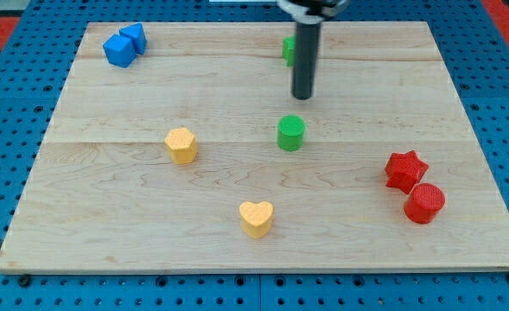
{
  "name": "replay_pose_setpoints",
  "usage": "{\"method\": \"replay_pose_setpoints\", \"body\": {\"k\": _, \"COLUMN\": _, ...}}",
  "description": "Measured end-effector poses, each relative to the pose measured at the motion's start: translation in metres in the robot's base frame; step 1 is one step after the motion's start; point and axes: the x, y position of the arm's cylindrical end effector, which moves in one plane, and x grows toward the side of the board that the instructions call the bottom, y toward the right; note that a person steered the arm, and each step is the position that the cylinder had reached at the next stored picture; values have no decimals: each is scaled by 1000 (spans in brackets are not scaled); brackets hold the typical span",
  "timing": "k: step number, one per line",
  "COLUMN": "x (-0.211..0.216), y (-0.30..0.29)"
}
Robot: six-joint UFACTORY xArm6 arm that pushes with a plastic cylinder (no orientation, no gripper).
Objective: Push the green circle into the yellow hexagon
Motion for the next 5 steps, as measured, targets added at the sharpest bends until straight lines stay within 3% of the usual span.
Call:
{"method": "replay_pose_setpoints", "body": {"k": 2, "x": -80, "y": 32}}
{"method": "replay_pose_setpoints", "body": {"k": 3, "x": -88, "y": 17}}
{"method": "replay_pose_setpoints", "body": {"k": 4, "x": -106, "y": -45}}
{"method": "replay_pose_setpoints", "body": {"k": 5, "x": -126, "y": -46}}
